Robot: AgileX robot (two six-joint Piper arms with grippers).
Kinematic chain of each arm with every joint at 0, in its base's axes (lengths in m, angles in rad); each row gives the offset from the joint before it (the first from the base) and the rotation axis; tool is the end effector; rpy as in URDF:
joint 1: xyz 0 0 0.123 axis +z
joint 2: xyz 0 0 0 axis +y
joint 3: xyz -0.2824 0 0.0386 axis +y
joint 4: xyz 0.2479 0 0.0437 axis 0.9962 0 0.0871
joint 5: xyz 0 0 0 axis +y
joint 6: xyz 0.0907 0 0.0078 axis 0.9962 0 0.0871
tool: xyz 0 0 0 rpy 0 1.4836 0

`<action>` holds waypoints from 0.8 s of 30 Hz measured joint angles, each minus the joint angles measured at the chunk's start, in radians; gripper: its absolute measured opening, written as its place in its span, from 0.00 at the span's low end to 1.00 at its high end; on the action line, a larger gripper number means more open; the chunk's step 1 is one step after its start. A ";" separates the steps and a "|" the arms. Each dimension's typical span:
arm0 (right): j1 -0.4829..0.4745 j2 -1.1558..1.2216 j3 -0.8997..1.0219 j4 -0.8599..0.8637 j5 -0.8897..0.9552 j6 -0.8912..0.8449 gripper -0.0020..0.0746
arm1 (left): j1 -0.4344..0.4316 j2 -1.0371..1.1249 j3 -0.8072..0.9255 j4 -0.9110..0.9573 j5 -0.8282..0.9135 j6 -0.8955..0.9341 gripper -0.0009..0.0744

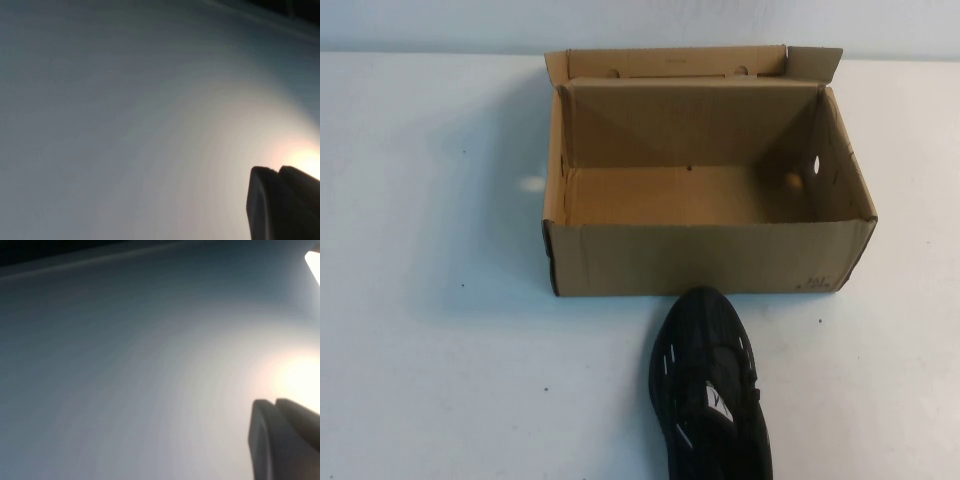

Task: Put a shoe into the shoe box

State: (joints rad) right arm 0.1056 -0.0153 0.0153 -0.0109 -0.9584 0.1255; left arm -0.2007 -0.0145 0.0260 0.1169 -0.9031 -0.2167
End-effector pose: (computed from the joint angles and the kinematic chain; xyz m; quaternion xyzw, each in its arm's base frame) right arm 0.0106 0.0019 0.2797 -0.0025 0.2596 0.1095 0.9595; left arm 0.0144 -0.0114 0.2733 0.0521 0.2916 -0.1771 0.9386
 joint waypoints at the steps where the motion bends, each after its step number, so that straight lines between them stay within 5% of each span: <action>1: 0.000 0.000 -0.018 0.002 0.000 0.000 0.01 | 0.000 0.000 -0.007 0.000 -0.024 -0.005 0.01; 9: 0.000 0.000 -0.328 0.002 0.230 0.115 0.00 | 0.000 0.000 -0.280 0.000 0.208 -0.014 0.01; 18: 0.000 0.059 -0.672 0.018 0.951 0.258 0.01 | 0.000 0.083 -0.568 0.000 0.723 -0.105 0.01; 24: 0.000 0.165 -0.677 0.064 1.278 0.183 0.01 | 0.000 0.155 -0.578 0.000 0.955 -0.138 0.01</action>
State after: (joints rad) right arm 0.1056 0.1499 -0.6614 0.0528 0.3197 0.3081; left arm -0.2007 0.1409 -0.5518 0.1165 0.0515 -0.3544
